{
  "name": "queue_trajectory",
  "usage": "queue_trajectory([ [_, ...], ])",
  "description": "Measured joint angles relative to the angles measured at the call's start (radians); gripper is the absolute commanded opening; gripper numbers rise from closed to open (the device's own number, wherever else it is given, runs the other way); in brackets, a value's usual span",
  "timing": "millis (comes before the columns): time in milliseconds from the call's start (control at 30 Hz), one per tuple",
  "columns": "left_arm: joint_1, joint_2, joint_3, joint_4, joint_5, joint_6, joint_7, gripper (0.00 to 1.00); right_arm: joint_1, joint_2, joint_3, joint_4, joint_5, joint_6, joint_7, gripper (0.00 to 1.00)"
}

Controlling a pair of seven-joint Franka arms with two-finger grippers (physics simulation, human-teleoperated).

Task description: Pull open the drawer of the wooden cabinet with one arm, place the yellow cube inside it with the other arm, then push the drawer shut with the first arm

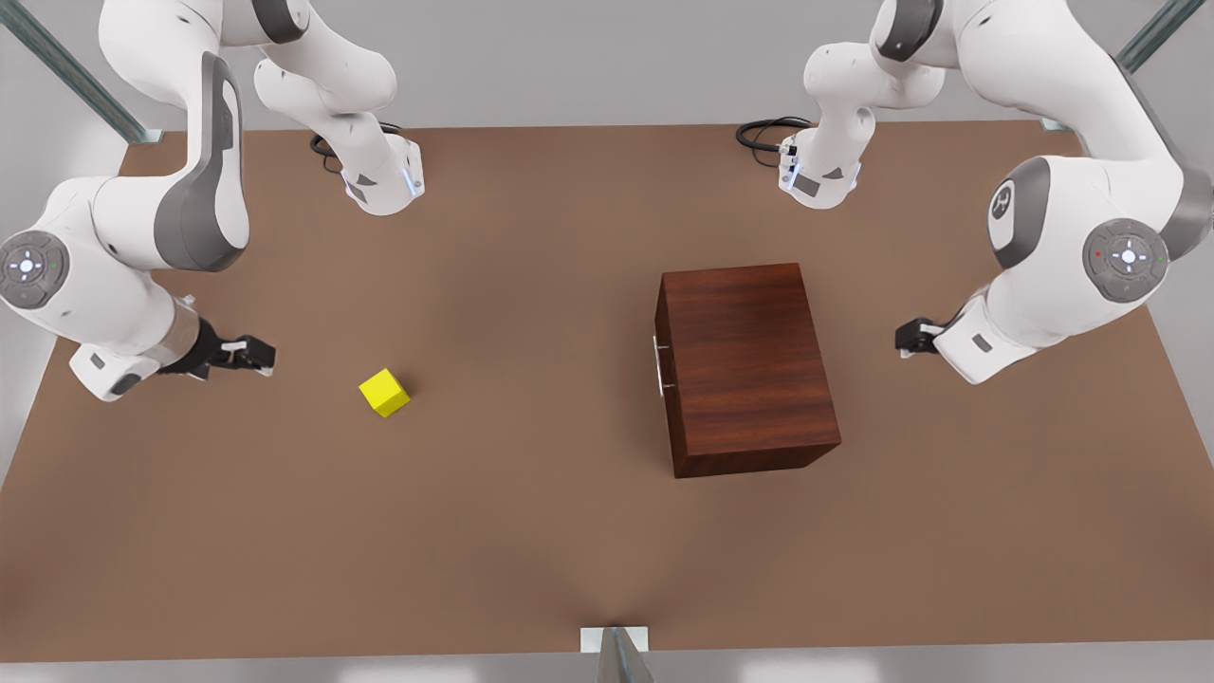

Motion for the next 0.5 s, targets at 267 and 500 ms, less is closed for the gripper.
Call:
queue_trajectory([
  [267,-0.499,0.171,0.0,0.0,0.118,0.066,-0.188,1.0,-0.001,0.0,0.0,0.001,0.0,0.039,-0.012,1.0],
  [500,-0.647,0.274,0.001,-0.002,0.142,0.16,-0.521,1.0,0.029,0.076,0.044,-0.024,-0.001,0.096,-0.016,1.0],
])
